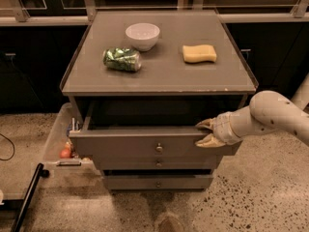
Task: Open top drawer
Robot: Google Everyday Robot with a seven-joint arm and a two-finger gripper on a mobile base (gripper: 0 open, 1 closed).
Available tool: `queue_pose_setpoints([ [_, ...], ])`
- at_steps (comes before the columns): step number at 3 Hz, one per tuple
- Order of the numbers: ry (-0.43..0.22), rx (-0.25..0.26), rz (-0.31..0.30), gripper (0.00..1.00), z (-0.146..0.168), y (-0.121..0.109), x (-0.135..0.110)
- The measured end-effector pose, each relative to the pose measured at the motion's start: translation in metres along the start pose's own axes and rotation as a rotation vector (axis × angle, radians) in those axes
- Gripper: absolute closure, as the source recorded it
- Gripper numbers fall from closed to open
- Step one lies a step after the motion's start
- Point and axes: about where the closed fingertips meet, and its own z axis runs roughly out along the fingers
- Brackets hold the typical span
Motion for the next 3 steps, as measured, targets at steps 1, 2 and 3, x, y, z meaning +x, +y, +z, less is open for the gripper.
queue_pose_setpoints([
  [1,0.000,0.000,0.000,0.88,0.0000,0.0000,0.0000],
  [2,-0.001,0.000,0.000,0.65,0.0001,0.0001,0.0000],
  [3,-0.024,-0.020,0.003,0.69,0.0002,0.0059,-0.0007],
])
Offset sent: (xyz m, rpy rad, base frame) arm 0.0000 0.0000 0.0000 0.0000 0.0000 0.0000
